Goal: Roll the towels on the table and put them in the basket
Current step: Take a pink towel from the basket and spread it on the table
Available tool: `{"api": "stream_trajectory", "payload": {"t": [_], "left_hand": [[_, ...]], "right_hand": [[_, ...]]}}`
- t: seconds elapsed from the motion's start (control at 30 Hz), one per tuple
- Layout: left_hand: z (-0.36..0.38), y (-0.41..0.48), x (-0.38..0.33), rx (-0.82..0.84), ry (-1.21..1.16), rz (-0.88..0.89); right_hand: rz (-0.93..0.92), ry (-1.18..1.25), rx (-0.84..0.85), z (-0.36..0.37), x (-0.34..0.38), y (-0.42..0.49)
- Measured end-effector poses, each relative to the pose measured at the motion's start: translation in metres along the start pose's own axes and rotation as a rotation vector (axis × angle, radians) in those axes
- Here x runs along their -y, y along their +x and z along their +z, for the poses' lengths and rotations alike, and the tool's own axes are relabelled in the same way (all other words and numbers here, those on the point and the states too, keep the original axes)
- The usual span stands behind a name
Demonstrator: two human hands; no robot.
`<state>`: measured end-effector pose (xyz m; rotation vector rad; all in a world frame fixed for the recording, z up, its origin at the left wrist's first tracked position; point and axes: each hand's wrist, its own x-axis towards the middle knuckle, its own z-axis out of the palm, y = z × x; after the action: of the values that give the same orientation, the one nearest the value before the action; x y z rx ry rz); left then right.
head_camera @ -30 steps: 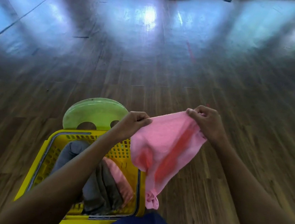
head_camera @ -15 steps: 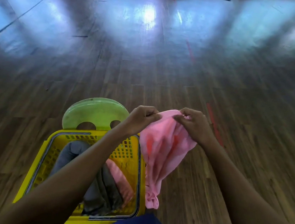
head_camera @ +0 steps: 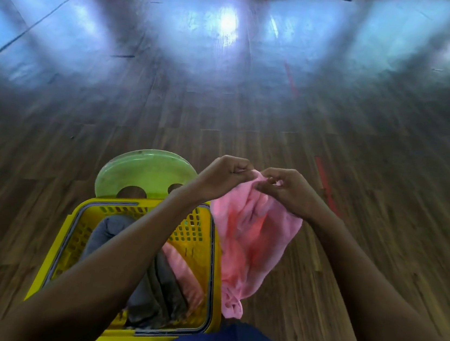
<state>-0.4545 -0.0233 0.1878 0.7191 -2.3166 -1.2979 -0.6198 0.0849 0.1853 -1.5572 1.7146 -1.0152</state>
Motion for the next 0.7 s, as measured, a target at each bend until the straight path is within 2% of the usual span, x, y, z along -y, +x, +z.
{"api": "stream_trajectory", "payload": {"t": [0.13,0.23,0.37,0.5,0.7], "left_hand": [[0.001,-0.003,0.009,0.019,0.013,-0.091],[-0.004,-0.008,0.02,-0.018,-0.04,-0.129],[-0.01,0.0,0.011,-0.131,-0.044,-0.132],[-0.01,0.024,-0.004,-0.23,0.07,-0.039],[0.023,0.055,-0.035,-0.246,0.148,0.026]], "right_hand": [[0.061,-0.138,-0.198,-0.008,-0.009,-0.002],[0.135,-0.141,-0.316,-0.022,-0.016,-0.001],[0.12,-0.123,-0.244,-0.029,-0.019,0.003],[0.122,0.007,-0.281,-0.045,-0.016,0.003],[0.286,0.134,-0.281,-0.091,-0.023,-0.027]]}}
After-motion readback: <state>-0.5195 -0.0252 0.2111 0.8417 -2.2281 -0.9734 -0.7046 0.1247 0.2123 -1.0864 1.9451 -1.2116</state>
